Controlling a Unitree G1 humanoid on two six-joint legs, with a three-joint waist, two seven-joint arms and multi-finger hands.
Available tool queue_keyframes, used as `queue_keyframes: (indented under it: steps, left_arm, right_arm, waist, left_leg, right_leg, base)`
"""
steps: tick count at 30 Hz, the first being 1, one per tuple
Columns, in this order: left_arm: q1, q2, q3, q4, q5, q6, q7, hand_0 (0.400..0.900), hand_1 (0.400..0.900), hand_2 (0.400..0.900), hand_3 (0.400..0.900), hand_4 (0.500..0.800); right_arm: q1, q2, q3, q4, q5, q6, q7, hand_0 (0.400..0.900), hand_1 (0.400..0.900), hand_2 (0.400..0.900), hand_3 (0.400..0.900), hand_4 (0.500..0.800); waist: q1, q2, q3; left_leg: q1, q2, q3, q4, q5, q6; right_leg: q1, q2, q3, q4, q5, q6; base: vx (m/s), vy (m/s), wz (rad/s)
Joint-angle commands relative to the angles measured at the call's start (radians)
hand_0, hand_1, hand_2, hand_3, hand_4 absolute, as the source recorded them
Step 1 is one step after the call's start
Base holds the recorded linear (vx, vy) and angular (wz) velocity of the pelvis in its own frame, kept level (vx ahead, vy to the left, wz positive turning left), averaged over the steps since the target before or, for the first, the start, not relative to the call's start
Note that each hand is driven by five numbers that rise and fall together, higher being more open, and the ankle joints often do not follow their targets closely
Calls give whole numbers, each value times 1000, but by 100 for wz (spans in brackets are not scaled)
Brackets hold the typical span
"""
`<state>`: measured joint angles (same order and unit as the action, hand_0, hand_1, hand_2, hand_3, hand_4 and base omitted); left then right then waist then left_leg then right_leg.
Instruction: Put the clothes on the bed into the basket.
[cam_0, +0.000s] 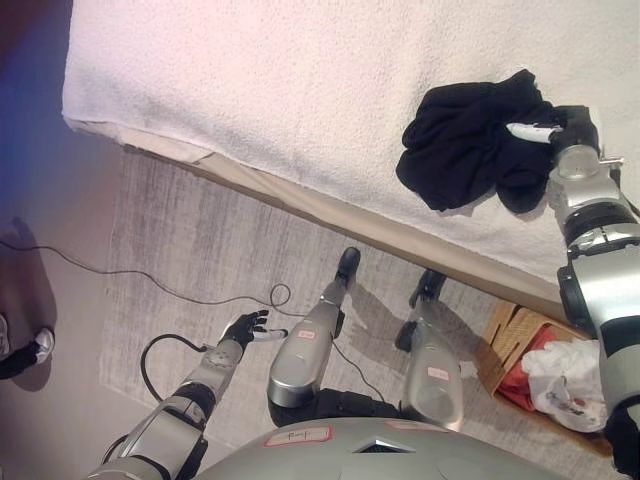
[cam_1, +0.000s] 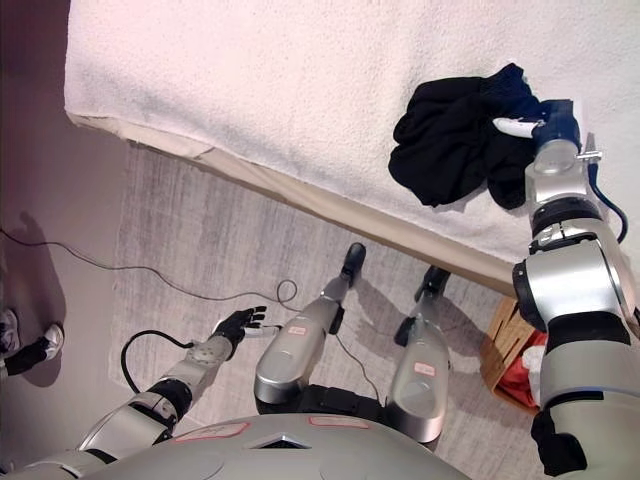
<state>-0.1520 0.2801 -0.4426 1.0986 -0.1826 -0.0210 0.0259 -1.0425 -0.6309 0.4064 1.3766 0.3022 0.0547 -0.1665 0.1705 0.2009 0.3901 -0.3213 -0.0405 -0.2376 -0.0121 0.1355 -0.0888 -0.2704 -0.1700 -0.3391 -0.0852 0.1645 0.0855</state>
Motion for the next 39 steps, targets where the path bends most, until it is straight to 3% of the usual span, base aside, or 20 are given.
queue_keyframes:
  steps: [1, 8, 14, 25, 39]
  left_arm:
    - [19, 83, -43, 64, -18, 20, 14, 900, 900, 900, 900, 800]
    - [-8, 72, -32, 118, -8, 24, 15, 900, 900, 900, 900, 800]
    - [-19, 66, -12, 168, 14, 29, 9, 900, 900, 900, 900, 800]
    - [6, 81, 55, 244, 57, 45, 1, 900, 900, 900, 900, 800]
    - [57, 89, 117, 290, 77, 57, 4, 900, 900, 900, 900, 800]
  right_arm:
    - [-48, 96, 45, 9, 15, -35, 41, 400, 400, 400, 400, 500]
    - [-48, 97, 59, -3, -1, -28, 48, 400, 400, 400, 400, 500]
    - [-58, 55, 108, -21, -63, -19, 72, 400, 400, 400, 400, 500]
    - [-73, 6, 154, -1, -167, -4, 113, 400, 400, 400, 400, 500]
    - [-74, -116, 155, 6, -201, 6, 132, 400, 400, 400, 400, 500]
  waist:
    - [27, -54, -42]
    - [2, -81, -80]
    - [-34, -137, -130]
    - [-102, -231, -277]
    - [-189, -230, -379]
  left_leg:
    - [-46, -57, 78, 76, -99, 36]
    - [-15, -43, 91, 75, -110, 35]
    - [45, -25, 120, 81, -141, 39]
    - [230, 36, 253, 44, -204, 44]
    - [362, 66, 386, 21, -241, 52]
  right_leg:
    - [-17, -102, 107, 81, -55, 65]
    - [4, -94, 117, 80, -61, 62]
    - [40, -79, 144, 80, -67, 60]
    - [116, -19, 243, 69, -83, 64]
    - [154, 30, 359, 53, -71, 77]
  base:
    - [-7, -2, -7]
    - [-10, -7, -11]
    - [3, -19, -29]
    - [57, -37, -51]
    - [20, -13, -42]
